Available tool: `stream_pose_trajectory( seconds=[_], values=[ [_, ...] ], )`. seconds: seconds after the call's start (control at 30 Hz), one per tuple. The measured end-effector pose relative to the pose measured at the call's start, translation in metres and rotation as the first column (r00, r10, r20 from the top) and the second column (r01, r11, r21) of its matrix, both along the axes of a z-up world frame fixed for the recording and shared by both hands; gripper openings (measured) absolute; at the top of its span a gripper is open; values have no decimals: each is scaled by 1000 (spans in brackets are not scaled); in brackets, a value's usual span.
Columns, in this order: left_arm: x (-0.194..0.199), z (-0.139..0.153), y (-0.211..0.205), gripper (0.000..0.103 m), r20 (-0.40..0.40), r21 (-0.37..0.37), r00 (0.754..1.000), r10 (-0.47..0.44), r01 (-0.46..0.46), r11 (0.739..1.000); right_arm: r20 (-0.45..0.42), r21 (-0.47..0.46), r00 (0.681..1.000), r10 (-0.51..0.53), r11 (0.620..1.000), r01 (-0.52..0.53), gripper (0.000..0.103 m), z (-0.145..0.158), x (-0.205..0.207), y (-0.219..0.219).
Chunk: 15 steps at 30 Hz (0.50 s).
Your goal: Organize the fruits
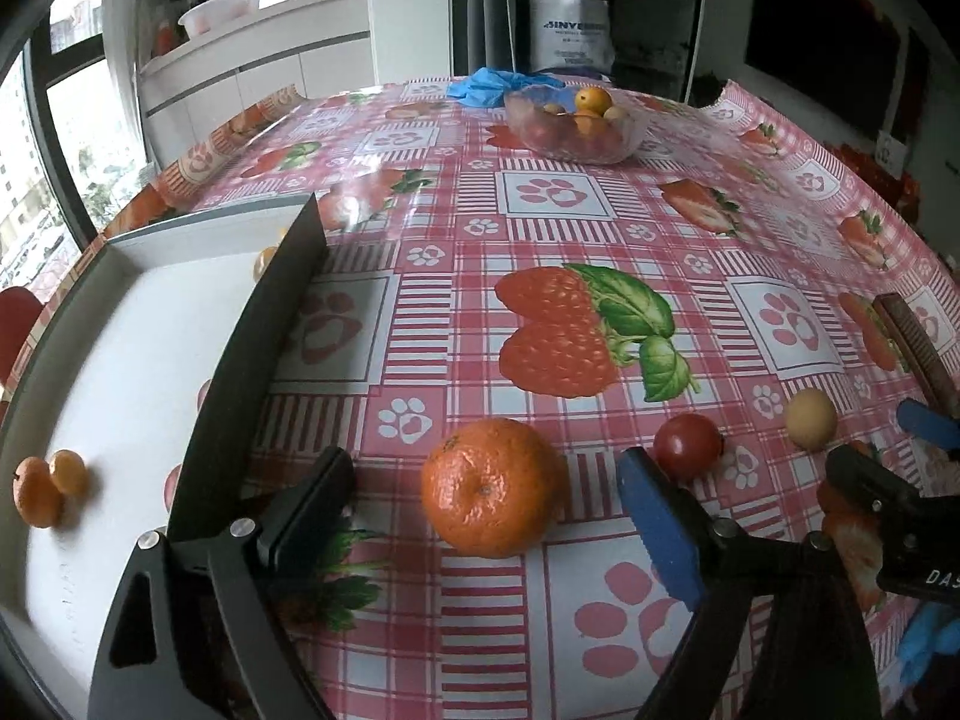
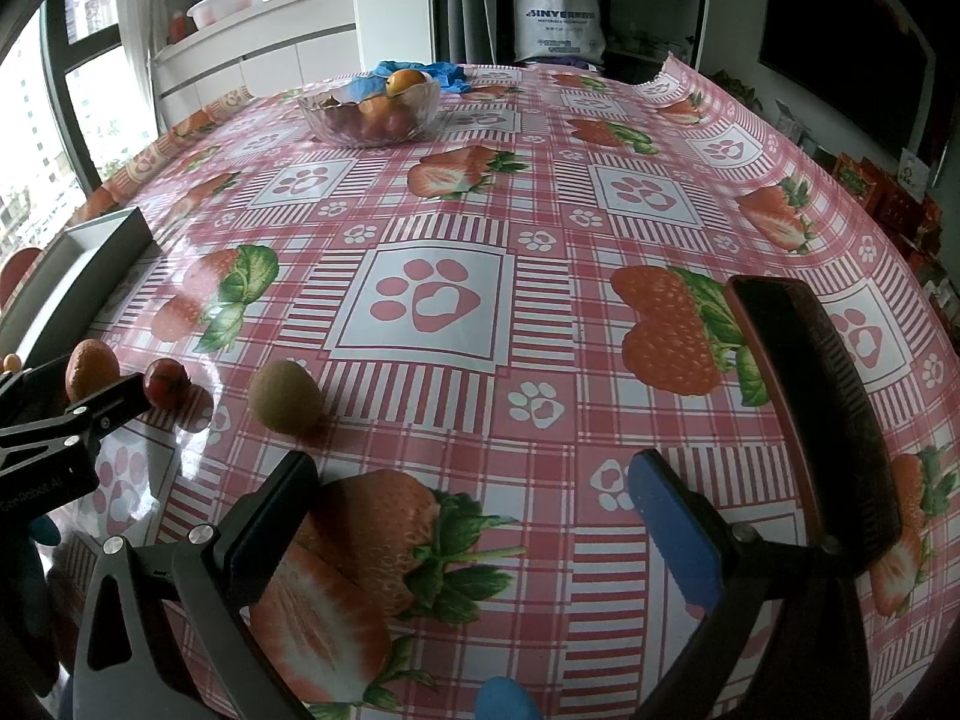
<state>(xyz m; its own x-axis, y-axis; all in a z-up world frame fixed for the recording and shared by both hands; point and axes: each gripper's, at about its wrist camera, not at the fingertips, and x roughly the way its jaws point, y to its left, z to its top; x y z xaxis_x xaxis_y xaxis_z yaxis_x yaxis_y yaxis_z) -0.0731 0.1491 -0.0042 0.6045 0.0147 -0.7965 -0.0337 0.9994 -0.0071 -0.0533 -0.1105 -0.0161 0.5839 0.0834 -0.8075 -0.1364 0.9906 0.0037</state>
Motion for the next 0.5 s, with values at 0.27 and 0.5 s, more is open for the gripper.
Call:
stream_pose_trajectory(
  seconds=[0.27, 0.5],
  values=[
    [0, 0, -1, 91, 0, 0, 1000, 0, 0, 1000, 0, 0, 1000, 0, 1000, 0, 103, 0, 0, 0],
    [0, 0, 0, 91, 0, 0, 1000, 0, 0, 1000, 0, 0, 1000, 0, 1000, 0, 103, 0, 0, 0]
  ],
)
